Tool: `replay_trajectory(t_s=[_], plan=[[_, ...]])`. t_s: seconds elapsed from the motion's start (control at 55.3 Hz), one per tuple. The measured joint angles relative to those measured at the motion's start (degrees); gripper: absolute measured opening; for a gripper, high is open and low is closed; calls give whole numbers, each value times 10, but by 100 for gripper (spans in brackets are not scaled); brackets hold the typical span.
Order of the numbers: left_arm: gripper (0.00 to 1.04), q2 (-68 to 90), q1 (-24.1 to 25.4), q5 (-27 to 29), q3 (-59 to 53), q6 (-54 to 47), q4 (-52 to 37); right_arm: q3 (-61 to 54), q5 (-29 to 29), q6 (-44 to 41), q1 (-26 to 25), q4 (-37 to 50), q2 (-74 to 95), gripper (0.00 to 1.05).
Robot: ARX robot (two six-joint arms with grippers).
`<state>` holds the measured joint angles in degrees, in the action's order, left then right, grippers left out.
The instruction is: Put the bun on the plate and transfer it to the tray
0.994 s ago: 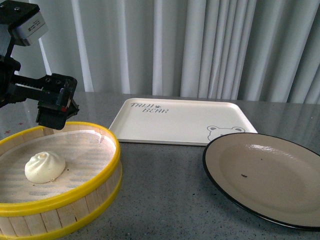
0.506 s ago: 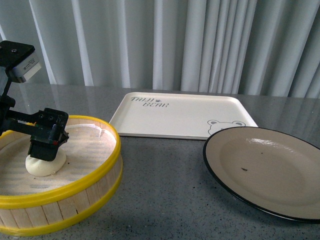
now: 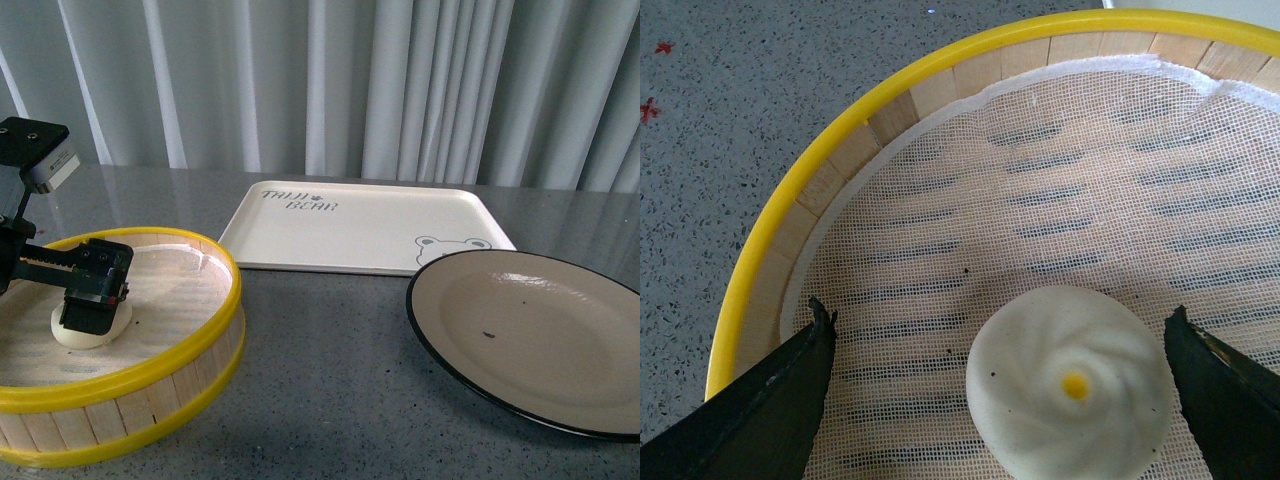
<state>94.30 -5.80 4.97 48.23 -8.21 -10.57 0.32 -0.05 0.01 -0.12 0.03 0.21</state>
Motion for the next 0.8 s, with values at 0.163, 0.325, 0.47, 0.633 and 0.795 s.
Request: replay_trajectory(t_s=[0.163, 0.325, 0.47, 0.633, 0.795], plan=[[98, 5, 6, -1, 1, 3, 1, 0, 0, 0, 0, 0, 0, 96], [98, 5, 10, -5, 1, 8, 8, 0, 0, 0, 0, 0, 0, 96], [98, 5, 10, -7, 1, 10, 13, 0, 0, 0, 0, 0, 0, 96], [89, 5, 11, -16, 1, 14, 23, 0, 0, 0, 0, 0, 0, 96], [64, 5, 10, -22, 1, 15, 30, 0, 0, 0, 0, 0, 0, 96]])
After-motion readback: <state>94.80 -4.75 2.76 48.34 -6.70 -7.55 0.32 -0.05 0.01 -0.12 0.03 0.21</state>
